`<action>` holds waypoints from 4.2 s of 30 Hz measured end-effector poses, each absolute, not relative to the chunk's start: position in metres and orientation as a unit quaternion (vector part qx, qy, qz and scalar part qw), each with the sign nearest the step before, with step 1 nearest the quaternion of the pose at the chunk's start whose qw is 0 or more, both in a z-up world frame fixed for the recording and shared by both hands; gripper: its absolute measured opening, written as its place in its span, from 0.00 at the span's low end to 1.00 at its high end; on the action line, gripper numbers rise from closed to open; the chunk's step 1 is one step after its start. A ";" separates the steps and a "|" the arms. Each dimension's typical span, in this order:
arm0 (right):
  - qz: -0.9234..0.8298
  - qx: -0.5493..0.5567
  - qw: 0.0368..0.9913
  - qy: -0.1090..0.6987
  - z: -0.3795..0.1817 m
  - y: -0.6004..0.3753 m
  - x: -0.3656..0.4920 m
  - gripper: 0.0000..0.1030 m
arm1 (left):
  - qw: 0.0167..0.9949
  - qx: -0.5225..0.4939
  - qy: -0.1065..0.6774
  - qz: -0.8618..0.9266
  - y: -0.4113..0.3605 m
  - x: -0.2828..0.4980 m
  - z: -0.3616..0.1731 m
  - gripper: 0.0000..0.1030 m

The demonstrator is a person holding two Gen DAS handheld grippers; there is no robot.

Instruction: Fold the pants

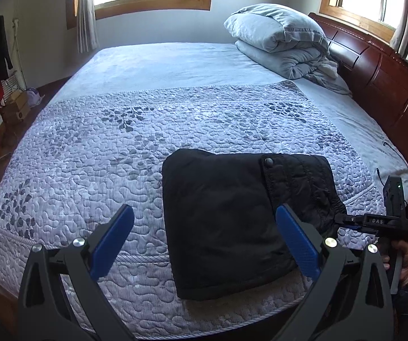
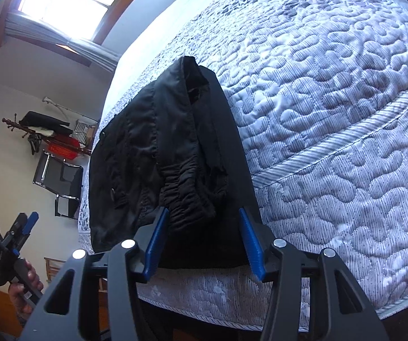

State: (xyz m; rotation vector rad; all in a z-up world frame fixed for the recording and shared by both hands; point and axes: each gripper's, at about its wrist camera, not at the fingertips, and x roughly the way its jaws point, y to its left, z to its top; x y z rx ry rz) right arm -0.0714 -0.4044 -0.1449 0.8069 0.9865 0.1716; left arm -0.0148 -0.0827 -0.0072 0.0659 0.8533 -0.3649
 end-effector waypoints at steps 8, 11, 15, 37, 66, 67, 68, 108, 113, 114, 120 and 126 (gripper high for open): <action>0.083 0.385 0.806 0.442 -0.128 -0.414 -0.072 0.51 | 0.869 -0.003 0.467 -0.163 -0.051 0.010 -0.048 0.97; 0.081 0.392 0.809 0.431 -0.123 -0.424 -0.075 0.51 | 0.856 -0.040 0.490 -0.161 -0.033 0.019 -0.064 0.97; 0.078 0.399 0.810 0.423 -0.118 -0.434 -0.076 0.51 | 0.830 -0.100 0.515 -0.187 -0.012 0.029 -0.082 0.97; 0.140 0.398 0.785 0.454 -0.134 -0.441 -0.032 0.60 | 0.589 -0.271 0.632 -0.425 -0.010 0.115 -0.197 0.97; 0.271 0.477 0.673 0.496 -0.216 -0.452 0.030 0.96 | 0.476 -0.298 0.692 -0.454 -0.085 0.133 -0.227 0.97; 0.276 0.473 0.672 0.499 -0.215 -0.451 0.032 0.96 | 0.475 -0.296 0.692 -0.456 -0.088 0.132 -0.227 0.97; 0.285 0.462 0.670 0.507 -0.214 -0.445 0.035 0.96 | 0.472 -0.293 0.691 -0.461 -0.093 0.130 -0.226 0.97; 0.298 0.371 0.761 0.442 -0.096 -0.411 0.160 0.38 | 0.605 -0.298 0.587 -0.448 -0.096 0.214 -0.141 0.61; 0.285 0.388 0.739 0.471 -0.133 -0.410 0.193 0.38 | 0.603 -0.305 0.605 -0.422 -0.097 0.242 -0.162 0.66; 0.279 0.391 0.735 0.479 -0.143 -0.409 0.197 0.39 | 0.601 -0.305 0.611 -0.415 -0.094 0.246 -0.169 0.66; 0.242 0.426 0.723 0.487 -0.185 -0.422 0.185 0.64 | 0.615 -0.314 0.606 -0.394 -0.082 0.261 -0.196 0.77; 0.246 0.480 0.711 0.452 -0.211 -0.441 0.160 0.66 | 0.633 -0.299 0.592 -0.399 -0.086 0.262 -0.195 0.87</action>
